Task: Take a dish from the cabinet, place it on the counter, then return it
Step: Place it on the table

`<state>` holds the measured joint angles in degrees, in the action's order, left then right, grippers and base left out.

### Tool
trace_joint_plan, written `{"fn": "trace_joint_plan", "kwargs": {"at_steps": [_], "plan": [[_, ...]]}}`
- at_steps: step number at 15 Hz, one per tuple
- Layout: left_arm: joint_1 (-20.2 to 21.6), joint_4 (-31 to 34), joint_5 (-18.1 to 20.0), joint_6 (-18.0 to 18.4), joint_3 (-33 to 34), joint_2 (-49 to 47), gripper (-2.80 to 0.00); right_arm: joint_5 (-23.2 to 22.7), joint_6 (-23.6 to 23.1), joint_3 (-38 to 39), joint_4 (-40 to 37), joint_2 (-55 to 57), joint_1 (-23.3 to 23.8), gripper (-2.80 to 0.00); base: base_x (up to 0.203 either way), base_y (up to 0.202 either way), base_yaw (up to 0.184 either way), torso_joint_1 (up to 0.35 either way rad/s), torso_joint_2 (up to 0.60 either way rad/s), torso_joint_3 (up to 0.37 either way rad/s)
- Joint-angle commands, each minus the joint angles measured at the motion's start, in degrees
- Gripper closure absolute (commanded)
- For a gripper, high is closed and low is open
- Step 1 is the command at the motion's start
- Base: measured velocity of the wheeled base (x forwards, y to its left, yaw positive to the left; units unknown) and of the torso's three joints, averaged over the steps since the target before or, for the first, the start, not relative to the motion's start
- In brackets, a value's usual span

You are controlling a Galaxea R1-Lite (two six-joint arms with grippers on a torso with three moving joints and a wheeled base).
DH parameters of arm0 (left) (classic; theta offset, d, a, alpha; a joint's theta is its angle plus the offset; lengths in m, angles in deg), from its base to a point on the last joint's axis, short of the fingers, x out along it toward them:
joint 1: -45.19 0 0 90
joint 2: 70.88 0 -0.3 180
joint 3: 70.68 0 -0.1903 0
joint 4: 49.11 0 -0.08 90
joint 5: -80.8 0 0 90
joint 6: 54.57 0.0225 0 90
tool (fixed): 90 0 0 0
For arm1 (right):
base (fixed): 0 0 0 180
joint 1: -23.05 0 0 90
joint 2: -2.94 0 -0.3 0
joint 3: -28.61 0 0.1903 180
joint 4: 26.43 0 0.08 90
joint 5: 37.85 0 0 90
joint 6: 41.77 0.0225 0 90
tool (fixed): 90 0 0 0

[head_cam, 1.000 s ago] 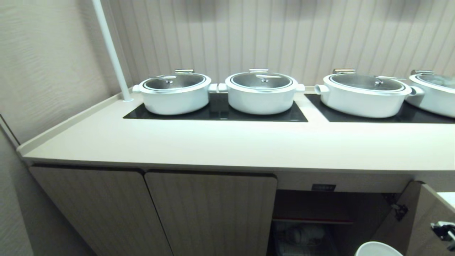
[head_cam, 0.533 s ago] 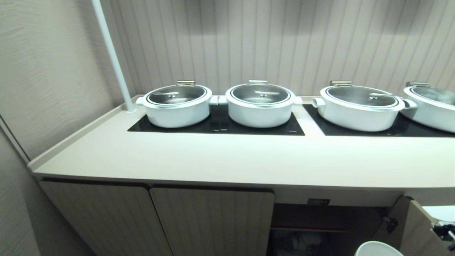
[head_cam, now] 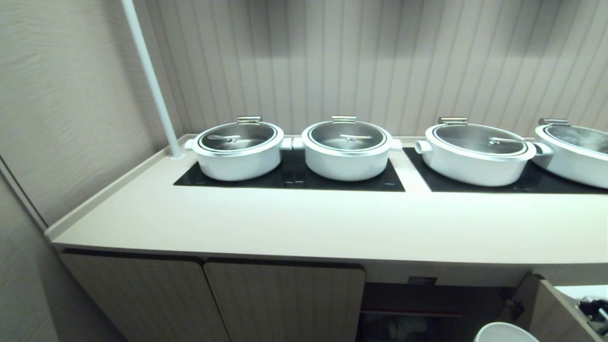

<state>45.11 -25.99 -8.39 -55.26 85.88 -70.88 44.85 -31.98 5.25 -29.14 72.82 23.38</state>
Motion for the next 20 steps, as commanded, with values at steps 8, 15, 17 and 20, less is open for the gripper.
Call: {"fn": "trace_joint_plan", "kwargs": {"at_steps": [8,15,17,20], "plan": [[-0.01,-0.02,-0.02,-0.02,-0.01,0.00,0.00,0.01,-0.03,0.00,0.34,0.35,0.02,0.00,0.000,0.000,0.000,0.156,-0.32,-0.165],[-0.01,-0.02,-0.02,-0.02,-0.01,0.00,0.00,-0.05,-0.03,0.00,0.61,0.44,0.02,0.00,0.000,0.000,0.000,0.110,-0.23,-0.121],[-0.01,-0.02,-0.02,-0.02,-0.01,0.00,0.00,0.01,-0.03,0.00,0.61,0.44,-0.07,0.00,0.000,0.000,0.000,0.081,-0.16,-0.079],[-0.01,-0.02,-0.02,-0.02,0.07,0.00,0.00,0.01,-0.03,0.00,0.61,0.44,-0.07,0.00,0.000,0.000,0.000,0.075,-0.16,-0.084]]}}
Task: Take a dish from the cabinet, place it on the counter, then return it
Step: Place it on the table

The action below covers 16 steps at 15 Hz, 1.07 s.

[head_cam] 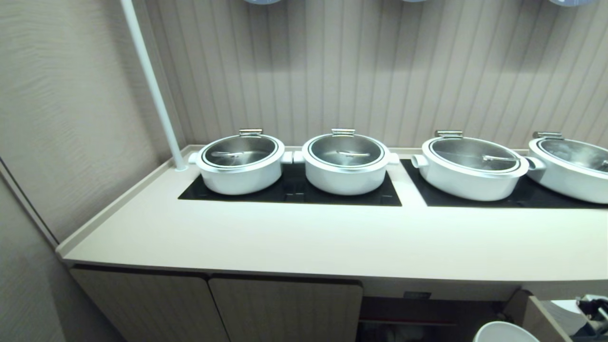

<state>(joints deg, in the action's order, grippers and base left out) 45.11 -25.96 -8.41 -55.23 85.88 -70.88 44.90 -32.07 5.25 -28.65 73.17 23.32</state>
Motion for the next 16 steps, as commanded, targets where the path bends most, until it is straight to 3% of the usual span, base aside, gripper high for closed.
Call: {"fn": "trace_joint_plan", "kwargs": {"at_steps": [1,16], "plan": [[0.00,-0.04,0.00,-0.04,-0.01,0.00,0.00,-0.05,0.06,0.00,0.21,0.08,0.00,0.00,0.000,0.000,0.000,0.082,-0.17,-0.083],[-0.01,-0.04,0.00,-0.04,0.03,0.00,0.00,0.04,0.06,0.00,0.39,0.08,-0.13,0.00,0.000,0.000,0.000,0.065,-0.13,-0.066]]}}
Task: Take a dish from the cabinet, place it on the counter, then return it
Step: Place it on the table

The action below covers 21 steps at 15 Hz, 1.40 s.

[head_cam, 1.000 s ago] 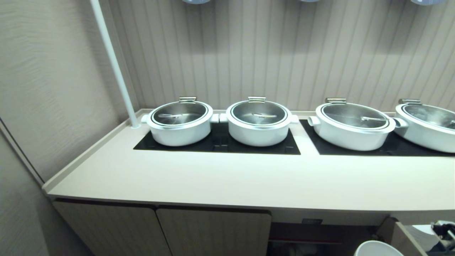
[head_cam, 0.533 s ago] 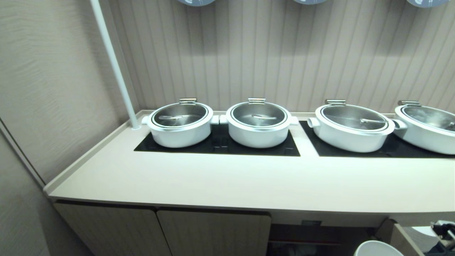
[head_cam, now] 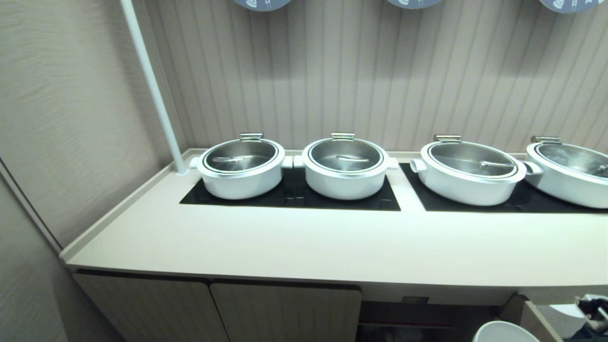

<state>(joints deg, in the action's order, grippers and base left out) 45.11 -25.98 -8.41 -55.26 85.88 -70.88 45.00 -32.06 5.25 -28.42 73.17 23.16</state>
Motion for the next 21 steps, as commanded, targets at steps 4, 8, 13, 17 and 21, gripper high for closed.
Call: {"fn": "trace_joint_plan", "kwargs": {"at_steps": [4,8,13,17,21], "plan": [[-0.01,-0.02,0.00,-0.02,-0.01,0.00,0.00,-0.05,0.05,0.00,0.06,0.17,-0.02,0.00,0.000,0.000,0.000,0.064,-0.12,-0.060],[0.07,-0.02,0.00,-0.02,-0.01,0.00,0.00,0.04,0.05,0.00,-0.02,0.46,-0.02,0.00,0.000,0.000,0.000,0.031,-0.07,-0.033],[-0.01,-0.02,0.00,-0.02,0.01,0.00,0.00,1.18,0.05,0.00,-0.20,0.70,-0.02,0.00,0.000,0.000,0.000,0.000,0.00,0.000],[-0.01,-0.02,0.00,-0.02,-0.01,0.00,0.00,1.18,0.14,0.00,0.06,0.87,0.07,0.00,0.000,0.000,0.000,0.000,0.00,0.000],[-0.01,-0.02,0.00,-0.02,-0.01,0.00,0.00,1.18,0.58,0.00,0.86,1.20,0.33,0.00,0.000,0.000,0.000,0.000,0.00,0.000]]}}
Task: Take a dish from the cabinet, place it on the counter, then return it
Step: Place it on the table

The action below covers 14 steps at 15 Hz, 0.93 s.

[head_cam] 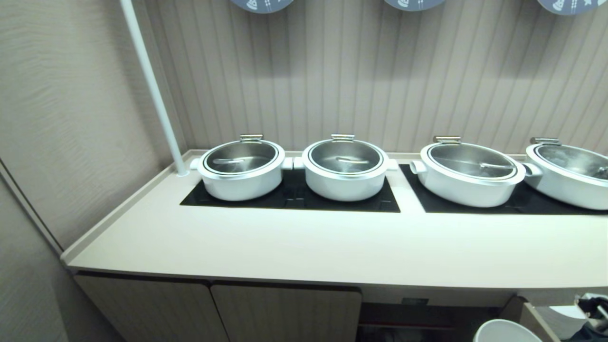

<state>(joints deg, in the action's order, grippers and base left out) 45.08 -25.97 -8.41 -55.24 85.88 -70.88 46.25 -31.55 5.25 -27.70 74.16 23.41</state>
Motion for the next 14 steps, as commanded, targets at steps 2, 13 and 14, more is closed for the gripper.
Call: {"fn": "trace_joint_plan", "kwargs": {"at_steps": [2,13,14], "plan": [[0.02,-0.04,0.00,-0.04,-0.01,0.00,0.00,-0.08,0.04,0.00,0.49,0.24,0.00,0.00,0.000,0.000,0.000,0.000,0.00,0.000],[0.02,-0.04,0.00,-0.04,-0.01,0.00,0.00,-0.08,0.42,-5.89,0.40,4.81,0.09,0.00,0.000,0.000,0.000,0.000,0.00,0.000],[0.02,-0.04,0.00,-0.04,0.05,0.00,0.00,-0.08,0.45,-6.73,0.17,5.45,0.09,0.00,0.000,0.000,0.000,0.000,0.00,0.000]]}}
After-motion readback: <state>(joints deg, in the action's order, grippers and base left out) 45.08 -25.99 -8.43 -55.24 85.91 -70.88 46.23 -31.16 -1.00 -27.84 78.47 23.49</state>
